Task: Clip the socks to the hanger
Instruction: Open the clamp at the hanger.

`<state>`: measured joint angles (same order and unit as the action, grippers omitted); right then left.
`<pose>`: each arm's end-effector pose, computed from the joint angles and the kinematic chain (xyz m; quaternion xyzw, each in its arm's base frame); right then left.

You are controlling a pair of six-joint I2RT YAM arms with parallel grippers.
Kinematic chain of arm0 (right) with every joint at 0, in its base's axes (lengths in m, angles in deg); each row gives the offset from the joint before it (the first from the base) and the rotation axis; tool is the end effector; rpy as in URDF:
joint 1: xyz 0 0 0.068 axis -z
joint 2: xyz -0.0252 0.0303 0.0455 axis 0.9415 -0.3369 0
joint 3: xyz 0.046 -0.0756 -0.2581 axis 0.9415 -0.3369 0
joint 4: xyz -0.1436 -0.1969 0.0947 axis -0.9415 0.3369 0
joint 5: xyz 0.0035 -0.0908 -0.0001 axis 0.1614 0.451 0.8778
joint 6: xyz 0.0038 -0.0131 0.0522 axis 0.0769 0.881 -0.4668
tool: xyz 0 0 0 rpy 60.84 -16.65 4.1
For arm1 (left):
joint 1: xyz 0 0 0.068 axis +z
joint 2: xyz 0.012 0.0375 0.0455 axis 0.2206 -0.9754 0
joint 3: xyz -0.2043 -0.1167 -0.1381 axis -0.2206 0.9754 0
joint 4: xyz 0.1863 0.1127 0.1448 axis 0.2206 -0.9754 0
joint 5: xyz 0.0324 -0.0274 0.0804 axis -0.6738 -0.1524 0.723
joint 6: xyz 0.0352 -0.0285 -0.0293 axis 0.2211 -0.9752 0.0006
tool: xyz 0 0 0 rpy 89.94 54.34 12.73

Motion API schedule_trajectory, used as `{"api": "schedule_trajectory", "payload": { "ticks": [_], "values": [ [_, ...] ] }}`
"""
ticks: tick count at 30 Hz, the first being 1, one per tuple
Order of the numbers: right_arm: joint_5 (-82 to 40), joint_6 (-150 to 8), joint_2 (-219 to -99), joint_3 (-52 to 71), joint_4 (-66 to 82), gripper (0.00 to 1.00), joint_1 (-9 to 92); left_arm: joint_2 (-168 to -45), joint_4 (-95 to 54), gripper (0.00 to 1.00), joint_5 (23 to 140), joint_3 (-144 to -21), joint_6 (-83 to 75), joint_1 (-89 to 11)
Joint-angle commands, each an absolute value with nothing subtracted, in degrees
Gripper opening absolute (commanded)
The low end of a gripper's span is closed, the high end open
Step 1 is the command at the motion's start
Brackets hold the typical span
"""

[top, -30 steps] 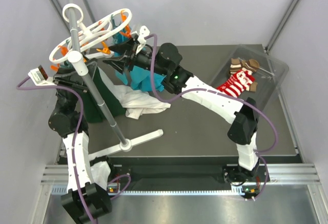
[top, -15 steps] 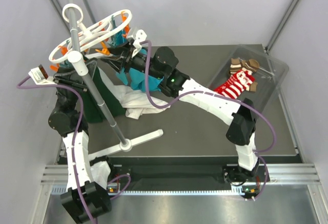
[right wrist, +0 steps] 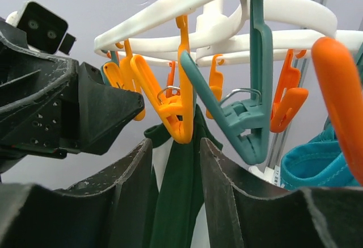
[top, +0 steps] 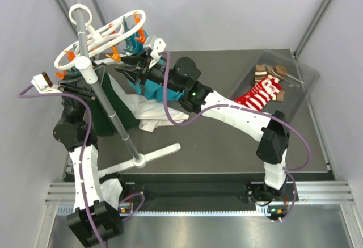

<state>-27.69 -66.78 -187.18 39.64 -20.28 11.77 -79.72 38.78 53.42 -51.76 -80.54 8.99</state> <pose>0.2294 0.3926 0.4524 -0.3477 0.4261 0.4837 0.6809 0.1508 0.0375 0.4248 -0.0669 0.4104 -0.5779 0.7023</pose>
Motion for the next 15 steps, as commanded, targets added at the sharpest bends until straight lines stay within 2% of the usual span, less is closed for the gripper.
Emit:
{"api": "schedule_trajectory", "payload": {
  "ticks": [1,8,15],
  "values": [
    [-26.77,-66.66,-181.99,38.41,-25.60,0.40,10.28,-79.70,39.53,0.57,54.09,-53.95,-80.47,8.88],
    [-26.07,-65.60,-181.63,38.05,-24.99,0.50,10.02,-79.61,39.27,0.57,54.01,-54.30,-80.47,8.97],
    [-25.72,-65.25,-184.09,42.80,-22.52,0.50,9.84,-79.78,39.00,0.57,54.01,-54.83,-80.39,8.88]
  ]
}}
